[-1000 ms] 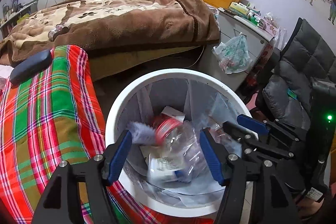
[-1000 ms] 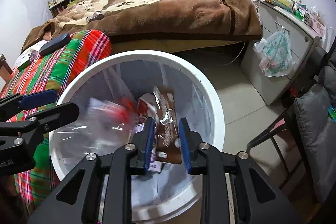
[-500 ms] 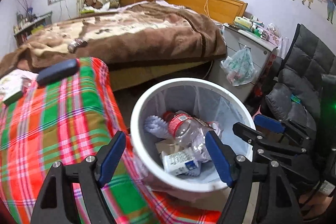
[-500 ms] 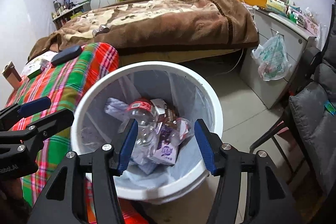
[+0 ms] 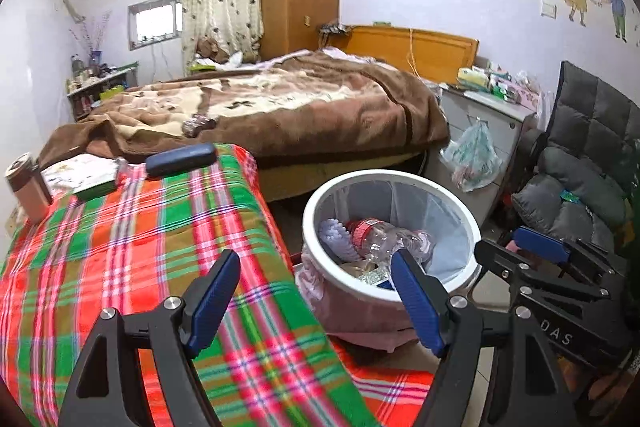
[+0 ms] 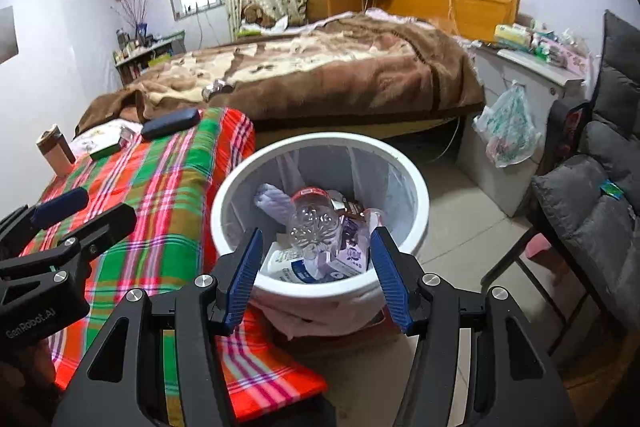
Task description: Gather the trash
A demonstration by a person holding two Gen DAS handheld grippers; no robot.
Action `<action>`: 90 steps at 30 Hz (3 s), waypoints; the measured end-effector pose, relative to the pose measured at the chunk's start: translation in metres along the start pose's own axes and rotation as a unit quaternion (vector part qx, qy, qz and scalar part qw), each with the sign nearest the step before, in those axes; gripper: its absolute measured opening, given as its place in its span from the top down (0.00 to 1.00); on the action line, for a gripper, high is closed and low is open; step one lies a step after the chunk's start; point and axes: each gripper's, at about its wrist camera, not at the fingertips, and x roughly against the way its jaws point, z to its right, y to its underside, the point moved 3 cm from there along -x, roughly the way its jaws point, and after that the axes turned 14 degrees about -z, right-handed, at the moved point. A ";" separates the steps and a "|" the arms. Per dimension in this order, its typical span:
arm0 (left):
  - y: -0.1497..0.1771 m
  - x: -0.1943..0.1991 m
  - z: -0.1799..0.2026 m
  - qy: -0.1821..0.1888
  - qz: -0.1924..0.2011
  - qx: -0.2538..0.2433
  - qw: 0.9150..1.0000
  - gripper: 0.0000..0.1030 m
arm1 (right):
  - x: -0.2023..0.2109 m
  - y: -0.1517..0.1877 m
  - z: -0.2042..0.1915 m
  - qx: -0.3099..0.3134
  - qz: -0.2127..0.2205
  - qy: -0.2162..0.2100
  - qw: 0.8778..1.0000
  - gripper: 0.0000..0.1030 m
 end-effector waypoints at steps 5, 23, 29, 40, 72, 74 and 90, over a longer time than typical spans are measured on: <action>0.020 0.026 -0.002 0.017 0.020 0.008 1.000 0.25 | 0.014 0.018 -0.010 -0.006 0.024 0.009 1.000 0.44; 0.065 0.051 -0.001 -0.010 0.031 0.022 0.999 0.25 | 0.031 0.046 -0.023 -0.013 0.059 0.020 0.998 0.44; 0.066 0.050 -0.003 -0.020 0.033 0.024 0.999 0.25 | 0.034 0.051 -0.028 -0.011 0.068 0.026 0.997 0.44; 0.068 0.049 -0.002 -0.021 0.032 0.026 0.999 0.25 | 0.038 0.055 -0.028 -0.016 0.074 0.025 0.997 0.44; 0.068 0.055 -0.003 -0.030 0.038 0.030 0.998 0.25 | 0.040 0.054 -0.036 -0.011 0.075 0.023 0.997 0.44; 0.068 0.055 -0.004 -0.030 0.039 0.030 0.998 0.25 | 0.040 0.055 -0.036 -0.011 0.075 0.022 0.997 0.44; 0.066 0.057 -0.001 -0.034 0.040 0.031 0.998 0.25 | 0.040 0.055 -0.036 -0.011 0.075 0.024 0.997 0.44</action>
